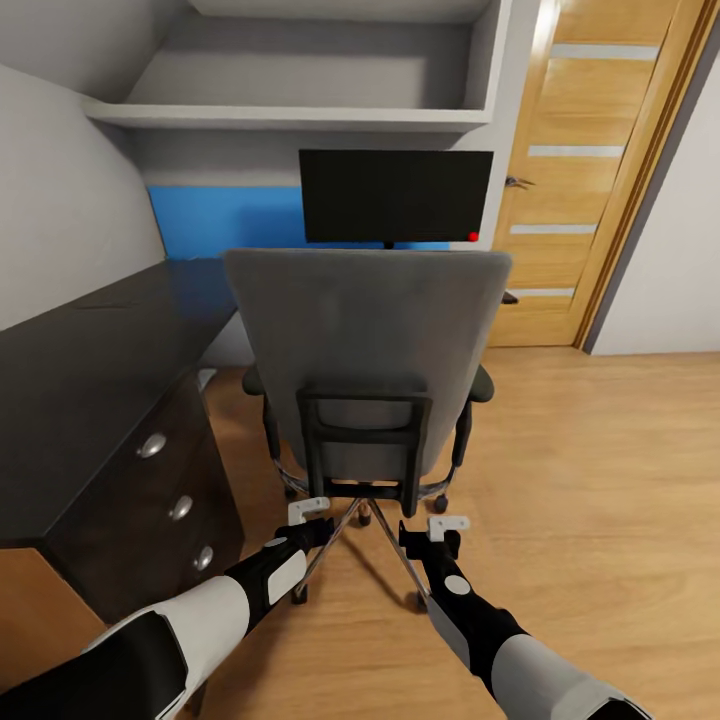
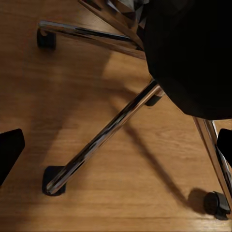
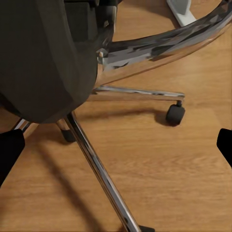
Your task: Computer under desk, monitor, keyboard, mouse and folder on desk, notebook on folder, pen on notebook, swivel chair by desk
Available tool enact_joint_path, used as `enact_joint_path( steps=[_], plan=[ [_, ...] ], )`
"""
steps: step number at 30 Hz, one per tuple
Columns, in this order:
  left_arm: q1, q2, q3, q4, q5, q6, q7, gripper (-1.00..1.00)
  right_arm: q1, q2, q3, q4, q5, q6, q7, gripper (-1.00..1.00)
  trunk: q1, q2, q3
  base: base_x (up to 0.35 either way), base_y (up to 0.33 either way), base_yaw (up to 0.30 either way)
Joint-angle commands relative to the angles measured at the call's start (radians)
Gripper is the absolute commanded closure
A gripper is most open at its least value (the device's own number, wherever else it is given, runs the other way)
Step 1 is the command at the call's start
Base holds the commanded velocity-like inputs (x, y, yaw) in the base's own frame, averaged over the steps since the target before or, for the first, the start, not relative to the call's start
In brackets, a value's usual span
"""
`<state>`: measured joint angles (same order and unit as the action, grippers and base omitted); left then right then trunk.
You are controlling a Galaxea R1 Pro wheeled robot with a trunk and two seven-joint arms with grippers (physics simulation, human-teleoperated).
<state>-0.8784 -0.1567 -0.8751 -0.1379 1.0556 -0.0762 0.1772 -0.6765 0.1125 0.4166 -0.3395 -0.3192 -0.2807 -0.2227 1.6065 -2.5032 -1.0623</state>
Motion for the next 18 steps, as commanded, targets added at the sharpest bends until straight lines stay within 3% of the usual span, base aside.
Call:
enact_joint_path(
  steps=[1, 5, 14, 18],
  plan=[
    [-0.001, 0.0, -0.004, 0.0, 0.008, -0.003, 0.005, -1.0, -0.002, 0.0, 0.005, -0.001, -0.002, -0.005, -0.007, -1.0, 0.0, 0.0, -0.001, 0.275, 0.0, 0.0],
    [-0.001, 0.0, -0.004, 0.0, 0.008, -0.003, 0.005, -1.0, -0.002, 0.0, 0.005, -0.001, -0.003, -0.005, -0.007, -1.0, 0.0, 0.0, -0.001, 0.238, 0.0, 0.0],
    [-0.001, 0.0, -0.004, 0.0, 0.008, -0.003, 0.004, -1.0, -0.002, 0.0, 0.005, -0.001, -0.003, -0.005, -0.006, -1.0, 0.0, 0.0, -0.001, 0.023, 0.0, 0.0],
    [-0.001, 0.0, -0.004, 0.0, 0.008, -0.003, 0.004, -1.0, -0.002, 0.0, 0.005, -0.001, -0.003, -0.005, -0.006, -1.0, 0.0, 0.0, -0.001, 0.185, -0.001, 0.0]
  ],
)
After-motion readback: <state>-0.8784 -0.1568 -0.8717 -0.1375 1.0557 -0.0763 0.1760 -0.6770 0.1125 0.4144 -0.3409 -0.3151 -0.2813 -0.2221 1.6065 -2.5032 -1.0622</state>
